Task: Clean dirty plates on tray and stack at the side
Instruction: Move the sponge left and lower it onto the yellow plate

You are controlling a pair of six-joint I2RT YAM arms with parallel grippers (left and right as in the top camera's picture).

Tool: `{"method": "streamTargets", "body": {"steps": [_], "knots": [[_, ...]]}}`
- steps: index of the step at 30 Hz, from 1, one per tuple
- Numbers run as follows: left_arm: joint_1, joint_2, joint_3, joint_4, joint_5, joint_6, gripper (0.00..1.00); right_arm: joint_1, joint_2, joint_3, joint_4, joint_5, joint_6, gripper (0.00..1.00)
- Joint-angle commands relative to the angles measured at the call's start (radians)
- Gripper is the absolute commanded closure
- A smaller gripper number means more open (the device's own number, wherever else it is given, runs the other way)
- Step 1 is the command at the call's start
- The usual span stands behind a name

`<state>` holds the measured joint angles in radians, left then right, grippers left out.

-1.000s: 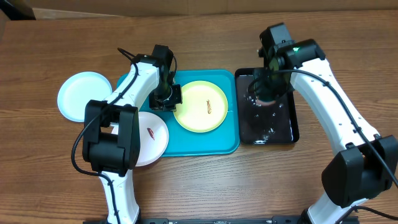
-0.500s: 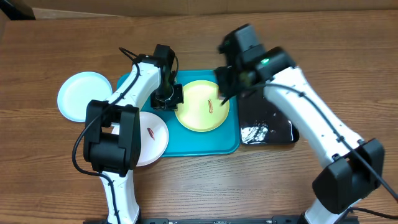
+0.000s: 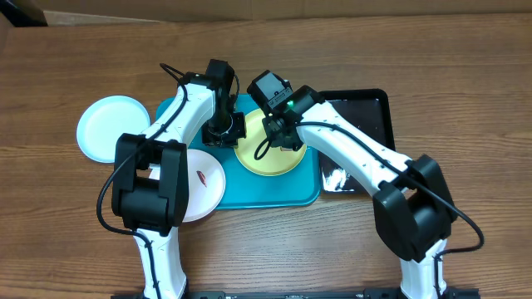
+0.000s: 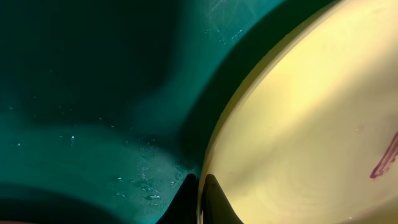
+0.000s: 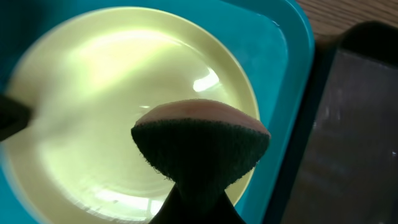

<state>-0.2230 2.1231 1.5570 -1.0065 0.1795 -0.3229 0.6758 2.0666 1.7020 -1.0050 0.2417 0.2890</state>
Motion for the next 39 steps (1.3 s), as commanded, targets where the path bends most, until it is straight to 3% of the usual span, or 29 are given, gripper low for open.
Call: {"method": "streamTargets", "body": {"steps": [1,34,39], "knots": [[-0.007,-0.003,0.015,-0.002,-0.006,-0.014,0.96,-0.003,0.028,0.019,0.009,0.065,0.06,0.96],[-0.007,-0.003,0.015,-0.004,-0.006,-0.014,0.96,-0.004,0.164,0.019,0.035,0.091,0.087,0.96],[-0.007,-0.003,0.015,-0.003,-0.006,-0.014,0.96,-0.004,0.169,0.019,0.033,0.079,0.086,0.87]]}}
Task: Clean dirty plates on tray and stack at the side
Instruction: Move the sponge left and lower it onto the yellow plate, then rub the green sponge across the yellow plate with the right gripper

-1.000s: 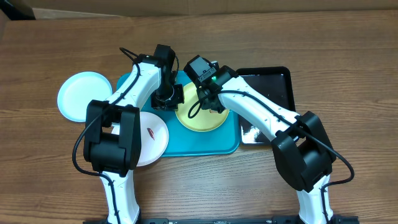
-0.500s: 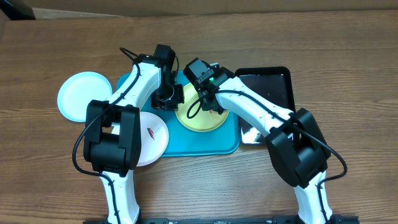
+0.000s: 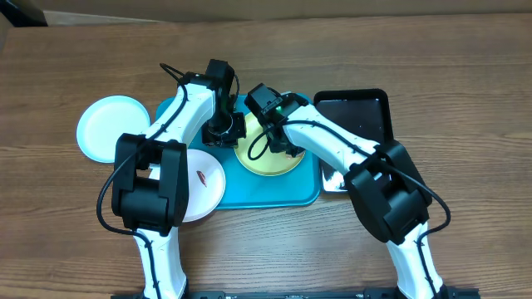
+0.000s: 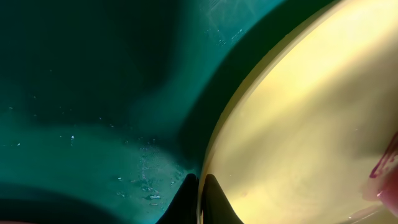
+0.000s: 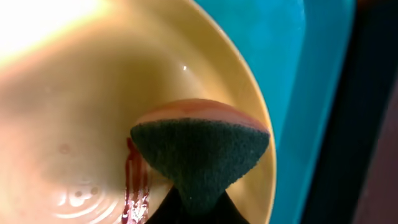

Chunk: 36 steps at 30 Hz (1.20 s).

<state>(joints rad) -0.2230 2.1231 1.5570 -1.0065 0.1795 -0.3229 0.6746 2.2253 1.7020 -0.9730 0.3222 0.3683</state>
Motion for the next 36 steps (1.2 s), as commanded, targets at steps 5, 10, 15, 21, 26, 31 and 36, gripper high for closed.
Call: {"method": "streamTargets", "body": {"steps": [5,10,15,21,26,31,36], "knots": [[-0.007,-0.003,0.015,-0.003,-0.006,-0.014,0.96,-0.014,0.01,0.019,-0.009,-0.001,0.002,0.81],[-0.007,-0.003,0.015,-0.003,-0.006,-0.014,0.96,-0.037,0.008,0.029,-0.043,-0.008,0.003,0.81],[-0.007,-0.003,0.015,-0.003,-0.006,-0.014,0.96,-0.038,0.008,0.069,-0.08,-0.039,-0.009,0.77],[-0.007,-0.003,0.015,-0.003,-0.006,-0.014,0.96,-0.037,0.008,0.08,-0.09,-0.039,-0.009,0.76],[-0.007,-0.003,0.015,-0.003,-0.006,-0.014,0.96,-0.037,0.008,0.08,-0.098,-0.039,-0.009,0.76],[-0.007,-0.003,0.015,-0.003,-0.006,-0.014,0.96,-0.036,0.008,0.08,-0.099,-0.063,-0.009,0.71],[-0.007,-0.003,0.015,-0.003,-0.006,-0.014,0.96,-0.036,0.008,0.08,-0.099,-0.066,-0.009,0.71]]}}
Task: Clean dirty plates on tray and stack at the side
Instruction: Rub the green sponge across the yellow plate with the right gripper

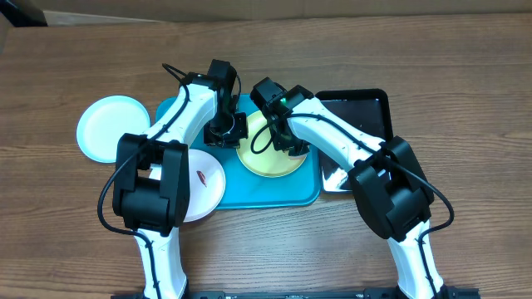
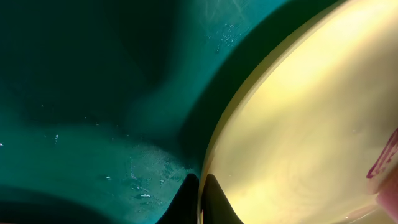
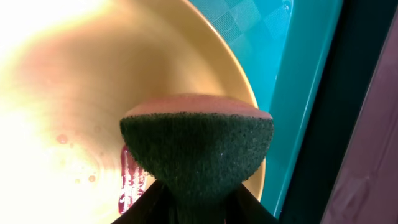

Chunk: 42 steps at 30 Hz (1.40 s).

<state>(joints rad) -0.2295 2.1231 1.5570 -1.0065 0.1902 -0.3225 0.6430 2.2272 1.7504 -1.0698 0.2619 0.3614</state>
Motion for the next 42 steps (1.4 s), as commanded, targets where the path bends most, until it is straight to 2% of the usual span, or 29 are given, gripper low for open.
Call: {"method": "streamTargets", "body": {"steps": [1,3,5,6,20,29,33,42], "knots": [[-0.001,-0.003,0.015,-0.003,-0.017,-0.014,0.96,-0.005,0.006,0.031,-0.003,-0.006,-0.002,0.72],[-0.001,-0.003,0.015,-0.003,-0.017,-0.014,0.96,-0.005,0.006,0.031,-0.006,-0.006,-0.002,0.76],[-0.001,-0.003,0.015,-0.003,-0.017,-0.014,0.96,-0.005,0.006,0.031,-0.006,-0.006,-0.002,0.95],[-0.001,-0.003,0.015,-0.003,-0.017,-0.014,0.96,-0.005,0.006,0.031,-0.006,-0.006,-0.002,0.96],[-0.001,-0.003,0.015,-0.003,-0.018,-0.013,0.96,-0.005,0.008,-0.076,0.127,-0.093,0.063,0.96],[-0.001,-0.003,0.015,-0.003,-0.018,-0.01,0.96,-0.011,0.007,-0.085,0.096,-0.099,0.058,0.96],[-0.001,-0.003,0.015,-0.003,-0.02,-0.006,0.96,-0.01,0.007,-0.087,0.109,-0.196,0.058,0.96],[-0.001,-0.003,0.015,-0.002,-0.033,-0.006,0.96,0.039,0.008,-0.194,0.263,-0.373,0.089,0.96]]}}
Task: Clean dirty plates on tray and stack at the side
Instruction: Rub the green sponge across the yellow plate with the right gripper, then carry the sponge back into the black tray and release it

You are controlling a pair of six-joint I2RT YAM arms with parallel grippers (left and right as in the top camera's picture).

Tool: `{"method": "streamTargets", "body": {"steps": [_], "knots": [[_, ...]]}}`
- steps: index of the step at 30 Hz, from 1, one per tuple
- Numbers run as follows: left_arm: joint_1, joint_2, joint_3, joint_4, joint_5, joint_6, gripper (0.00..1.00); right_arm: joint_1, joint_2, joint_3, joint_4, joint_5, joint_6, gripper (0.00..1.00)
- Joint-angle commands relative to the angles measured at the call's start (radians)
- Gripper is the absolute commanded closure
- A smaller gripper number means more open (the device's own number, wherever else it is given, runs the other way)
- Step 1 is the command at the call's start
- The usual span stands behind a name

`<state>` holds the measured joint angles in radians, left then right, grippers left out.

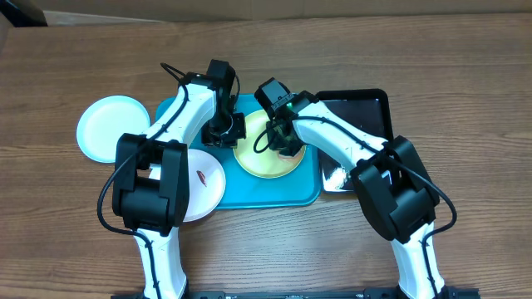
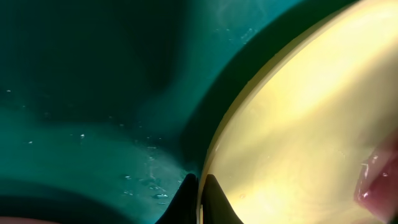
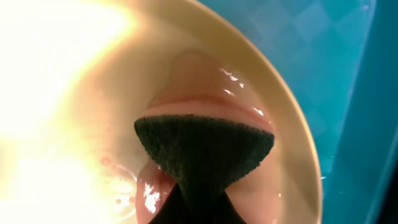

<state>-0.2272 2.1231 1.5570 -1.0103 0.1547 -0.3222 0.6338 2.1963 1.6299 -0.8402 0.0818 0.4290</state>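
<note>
A yellow plate (image 1: 264, 156) lies in the teal tray (image 1: 283, 189). My left gripper (image 2: 200, 190) is shut on the plate's left rim (image 2: 214, 149), one finger on each side of it. My right gripper (image 3: 198, 205) is shut on a dark green sponge (image 3: 205, 152) pressed onto the plate's inside (image 3: 74, 93), where a wet pinkish smear (image 3: 186, 68) spreads around the sponge. In the overhead view the right gripper (image 1: 283, 143) sits over the plate's right half. A white plate (image 1: 204, 183) with a red stain lies at the tray's left edge.
A clean white plate (image 1: 108, 126) rests on the wooden table (image 1: 465, 66) left of the tray. A black tray (image 1: 366, 112) stands right of the teal one, partly under my right arm.
The sponge sits a little farther up the plate. The red streak beside it is now smeared into a wet pink film. The left gripper still clamps the rim.
The left gripper held the yellow plate's rim at every moment. The sponge first hung over the plate's right side, then sat beside a red streak, stayed there a moment later, and now the streak is a pink smear.
</note>
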Motion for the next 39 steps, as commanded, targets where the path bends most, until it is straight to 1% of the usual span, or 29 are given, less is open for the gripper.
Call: {"method": "streamTargets", "body": {"steps": [1,4,7,9,11,13,17,21,25,29,31,32,33,35,37,39], "knots": [[-0.003,-0.003,0.015,0.002,0.002,-0.006,0.96,0.053,0.039,-0.092,0.063,-0.248,0.021,0.96],[-0.003,-0.003,0.015,0.002,0.002,-0.006,0.96,0.056,0.039,-0.12,0.117,-0.368,0.021,0.96],[-0.003,-0.003,0.015,0.002,0.002,-0.006,0.96,0.042,0.037,-0.105,0.14,-0.486,0.009,0.96],[-0.003,-0.003,0.015,0.002,0.002,-0.006,0.96,0.016,0.031,-0.077,0.134,-0.542,0.008,0.96],[-0.003,-0.003,0.015,0.002,0.002,-0.006,0.96,-0.023,0.013,-0.046,0.133,-0.618,-0.038,0.96],[-0.003,-0.003,0.015,0.002,0.002,-0.006,0.96,-0.07,-0.015,-0.015,0.121,-0.671,-0.055,0.96],[-0.003,-0.003,0.015,0.002,0.002,-0.006,0.96,-0.17,-0.093,0.018,0.077,-0.705,-0.055,0.96],[-0.003,-0.003,0.015,0.002,0.002,-0.006,0.96,-0.277,-0.199,0.018,-0.028,-0.698,-0.131,0.96],[-0.003,-0.003,0.015,0.002,0.002,-0.006,0.96,-0.348,-0.254,0.018,-0.161,-0.599,-0.188,0.96],[-0.003,-0.003,0.015,0.002,0.002,-0.006,0.96,-0.397,-0.261,0.014,-0.286,-0.435,-0.209,0.96],[-0.003,-0.003,0.015,0.002,0.002,-0.006,0.96,-0.403,-0.261,-0.003,-0.308,-0.331,-0.225,0.96],[-0.003,-0.003,0.015,0.003,0.002,-0.006,0.96,-0.403,-0.261,-0.012,-0.313,-0.28,-0.224,0.96],[-0.003,-0.003,0.015,0.003,0.002,-0.006,0.96,-0.403,-0.26,-0.039,-0.303,-0.185,-0.224,0.96],[-0.003,-0.003,0.015,0.003,0.002,-0.006,0.96,-0.403,-0.26,-0.071,-0.276,-0.109,-0.224,0.96],[-0.003,-0.003,0.015,0.003,0.002,-0.006,0.96,-0.403,-0.259,-0.108,-0.233,-0.056,-0.224,0.96],[-0.003,-0.003,0.015,0.003,0.002,-0.006,0.96,-0.403,-0.258,-0.16,-0.162,-0.047,-0.224,0.96]]}}
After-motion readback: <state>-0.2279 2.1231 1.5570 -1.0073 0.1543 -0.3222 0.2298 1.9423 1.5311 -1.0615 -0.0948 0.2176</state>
